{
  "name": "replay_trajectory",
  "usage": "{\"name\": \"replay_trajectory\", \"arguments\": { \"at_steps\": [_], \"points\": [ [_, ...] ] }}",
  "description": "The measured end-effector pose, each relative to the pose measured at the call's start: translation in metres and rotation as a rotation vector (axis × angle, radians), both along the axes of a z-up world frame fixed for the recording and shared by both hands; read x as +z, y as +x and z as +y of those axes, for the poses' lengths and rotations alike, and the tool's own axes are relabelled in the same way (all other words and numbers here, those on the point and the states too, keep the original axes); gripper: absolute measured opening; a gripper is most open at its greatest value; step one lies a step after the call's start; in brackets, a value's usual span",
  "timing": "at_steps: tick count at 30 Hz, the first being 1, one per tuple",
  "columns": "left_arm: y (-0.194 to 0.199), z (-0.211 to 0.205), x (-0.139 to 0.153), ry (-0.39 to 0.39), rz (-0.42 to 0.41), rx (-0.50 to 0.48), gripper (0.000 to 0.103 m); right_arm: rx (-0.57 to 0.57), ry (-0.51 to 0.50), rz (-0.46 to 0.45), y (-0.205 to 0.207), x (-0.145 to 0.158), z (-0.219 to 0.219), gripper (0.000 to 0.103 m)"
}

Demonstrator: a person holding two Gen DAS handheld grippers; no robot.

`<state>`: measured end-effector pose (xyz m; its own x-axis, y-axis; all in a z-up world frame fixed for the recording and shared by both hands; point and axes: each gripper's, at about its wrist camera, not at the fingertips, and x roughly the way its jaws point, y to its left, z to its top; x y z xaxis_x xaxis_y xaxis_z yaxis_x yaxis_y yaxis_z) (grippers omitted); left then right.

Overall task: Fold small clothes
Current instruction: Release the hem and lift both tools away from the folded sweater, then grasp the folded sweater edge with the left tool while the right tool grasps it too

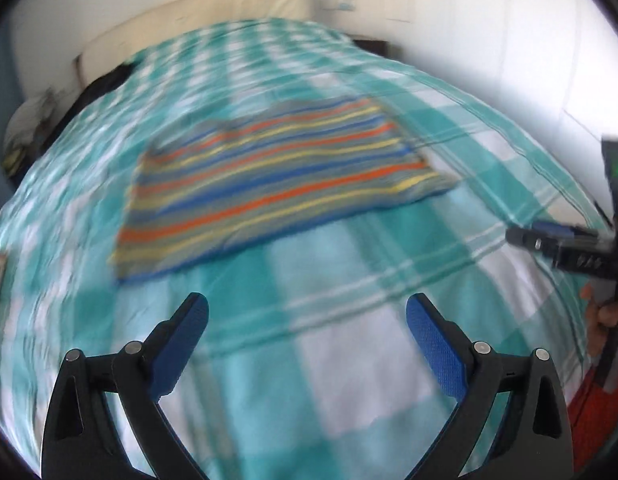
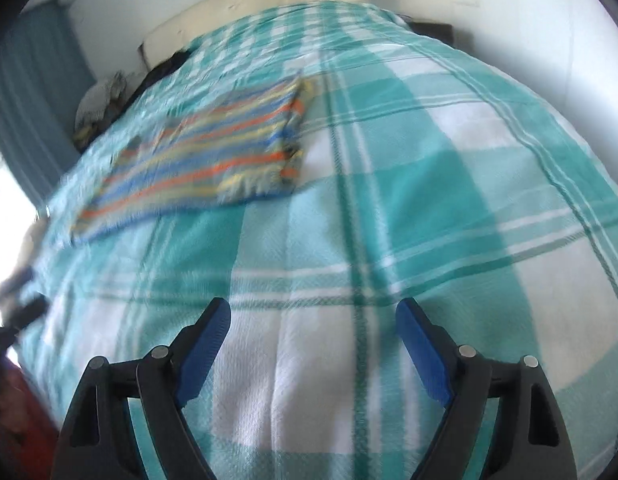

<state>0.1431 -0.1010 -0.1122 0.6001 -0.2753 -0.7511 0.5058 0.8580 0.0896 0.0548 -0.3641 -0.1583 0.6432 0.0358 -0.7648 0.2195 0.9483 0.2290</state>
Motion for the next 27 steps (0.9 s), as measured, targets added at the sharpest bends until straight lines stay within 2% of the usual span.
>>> {"name": "replay_trajectory", "arguments": {
  "at_steps": [3,6,9,11,12,13,15,17,19,23,26,27],
  "points": [
    [0.024,-0.061,-0.010,0.082,-0.030,-0.109,0.100,-0.079,0.001,-0.101,-0.002,0.018,-0.030,0.084],
    [0.049,-0.107,-0.027,0.126,-0.011,-0.152,0.100,-0.127,-0.018,-0.081,0.000,0.015,-0.052,0.084],
    [0.071,-0.138,-0.044,0.158,-0.022,-0.160,0.096,-0.169,0.051,-0.078,-0.003,0.013,-0.075,0.083],
    [0.079,-0.150,-0.053,0.169,-0.010,-0.162,0.085,-0.179,0.092,-0.109,-0.005,0.022,-0.083,0.083],
    [0.082,-0.153,-0.057,0.162,0.001,-0.166,0.081,-0.177,0.106,-0.122,-0.004,0.027,-0.086,0.083],
    [0.082,-0.155,-0.060,0.142,0.003,-0.172,0.073,-0.169,0.119,-0.130,0.002,0.032,-0.088,0.083],
    [0.075,-0.157,-0.063,0.117,-0.019,-0.182,0.060,-0.116,0.166,-0.132,0.030,0.040,-0.093,0.083],
    [0.066,-0.162,-0.065,0.119,-0.044,-0.207,0.024,-0.022,0.229,-0.108,0.077,0.043,-0.096,0.083],
    [0.059,-0.165,-0.066,0.153,-0.089,-0.204,0.010,0.079,0.319,-0.048,0.137,0.037,-0.099,0.081],
    [0.066,-0.152,-0.063,0.072,-0.040,-0.179,0.006,0.187,0.480,0.108,0.237,0.003,-0.087,0.073],
    [0.070,-0.147,-0.060,0.031,-0.011,-0.178,0.005,0.167,0.503,0.182,0.283,-0.025,-0.076,0.070],
    [0.072,-0.145,-0.059,0.016,-0.002,-0.176,0.005,0.149,0.511,0.173,0.291,-0.028,-0.075,0.061]
  ]
}}
